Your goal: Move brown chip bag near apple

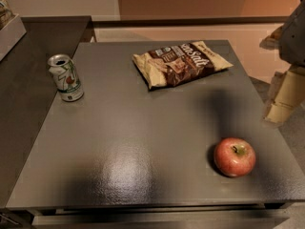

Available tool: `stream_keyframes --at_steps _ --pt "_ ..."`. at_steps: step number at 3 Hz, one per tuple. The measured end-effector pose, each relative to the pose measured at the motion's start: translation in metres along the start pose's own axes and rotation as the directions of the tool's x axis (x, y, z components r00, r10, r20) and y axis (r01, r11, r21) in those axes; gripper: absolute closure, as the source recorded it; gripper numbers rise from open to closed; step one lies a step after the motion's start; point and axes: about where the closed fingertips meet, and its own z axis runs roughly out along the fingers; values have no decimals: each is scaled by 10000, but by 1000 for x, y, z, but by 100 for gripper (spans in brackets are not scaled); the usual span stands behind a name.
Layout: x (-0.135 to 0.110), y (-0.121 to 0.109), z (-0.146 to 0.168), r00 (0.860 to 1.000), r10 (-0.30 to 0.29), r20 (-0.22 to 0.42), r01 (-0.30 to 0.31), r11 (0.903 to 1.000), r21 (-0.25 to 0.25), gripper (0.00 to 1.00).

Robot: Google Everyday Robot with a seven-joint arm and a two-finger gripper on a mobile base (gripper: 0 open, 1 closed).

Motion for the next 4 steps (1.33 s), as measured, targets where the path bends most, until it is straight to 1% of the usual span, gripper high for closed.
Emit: stream_keyframes --at_steps 1,2,3,4 --pt "0 0 0 10000 0 1 0 10000 2 0" --pt "-5 -11 7 9987 490 167 -492 9987 149 0" --pt "-14 -39 19 9917 1177 517 -1201 9918 445 0" --pt "-21 -74 35 9805 1687 1005 -1759 9821 672 0"
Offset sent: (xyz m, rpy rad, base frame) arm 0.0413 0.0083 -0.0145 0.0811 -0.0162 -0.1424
